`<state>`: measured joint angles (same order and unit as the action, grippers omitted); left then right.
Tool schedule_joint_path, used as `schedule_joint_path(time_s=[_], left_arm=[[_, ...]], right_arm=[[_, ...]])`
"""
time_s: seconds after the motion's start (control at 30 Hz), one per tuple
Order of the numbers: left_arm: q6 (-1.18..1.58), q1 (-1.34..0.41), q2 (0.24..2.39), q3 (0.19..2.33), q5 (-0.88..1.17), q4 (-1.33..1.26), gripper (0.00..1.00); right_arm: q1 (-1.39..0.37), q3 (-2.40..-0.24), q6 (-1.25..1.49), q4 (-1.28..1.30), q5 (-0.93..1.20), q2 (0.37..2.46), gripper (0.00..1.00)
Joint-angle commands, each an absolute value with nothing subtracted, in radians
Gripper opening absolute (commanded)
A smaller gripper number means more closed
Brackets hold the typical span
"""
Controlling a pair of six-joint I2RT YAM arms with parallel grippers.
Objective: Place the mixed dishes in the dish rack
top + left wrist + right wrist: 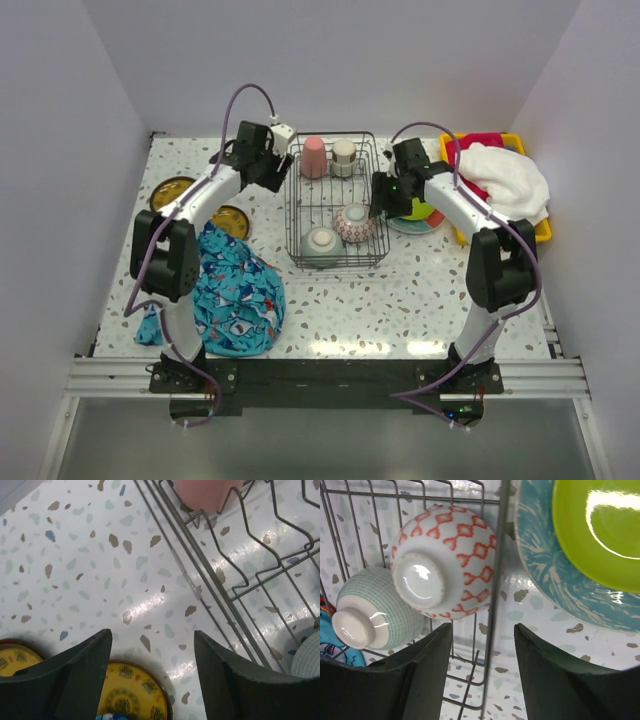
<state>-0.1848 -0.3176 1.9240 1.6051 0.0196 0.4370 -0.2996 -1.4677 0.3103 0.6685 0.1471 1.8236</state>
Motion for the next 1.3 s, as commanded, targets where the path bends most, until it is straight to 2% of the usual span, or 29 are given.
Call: schedule_joint_path(time_s=[0.0,0.27,0.4,0.47,0.5,0.57,0.73,0.9,1.03,1.13,1.27], left_arm=[[-0.267,-0.33,1.764,1.543,-0.138,0.436,0.74],[-0.259,-0.289,1.643,1.435,-0.149,0.456,0.81],[-0.247,-0.117,1.646,1.422,-0.005,0.503,0.83],[-0.248,-0.045,1.667,1.433,0.092,0.518,0.82],[-0.276,0.024,1.675,1.439,0.203,0.525,0.82],[-0.304,0.07,1.709,1.459,0.267,0.544,0.81],[-0.305,0.185,1.798,1.477,0.261,0.554,0.74],[-0.148,0.299,1.844,1.47,0.228,0.517,0.7],[-0.155,0.31,1.871,1.454,0.326,0.5,0.68],[-0.173,0.304,1.876,1.434,0.552,0.483,0.68],[-0.218,0.262,1.896,1.44,0.673,0.503,0.68]], right_arm=[[-0.175,-1.47,0.305,0.727,0.278,1.758,0.59],[-0.132,-1.371,0.347,0.612,0.347,1.747,0.59],[-0.133,-1.381,0.36,0.588,0.38,1.744,0.59],[-0.133,-1.39,0.359,0.592,0.396,1.74,0.59],[-0.133,-1.397,0.357,0.594,0.408,1.74,0.59],[-0.133,-1.405,0.344,0.597,0.449,1.732,0.59],[-0.132,-1.45,0.31,0.623,0.485,1.723,0.6],[-0.132,-1.492,0.293,0.635,0.486,1.721,0.6],[-0.138,-1.516,0.275,0.644,0.479,1.732,0.6],[-0.14,-1.532,0.244,0.66,0.453,1.732,0.61],[-0.129,-1.563,0.196,0.696,0.284,1.756,0.61]])
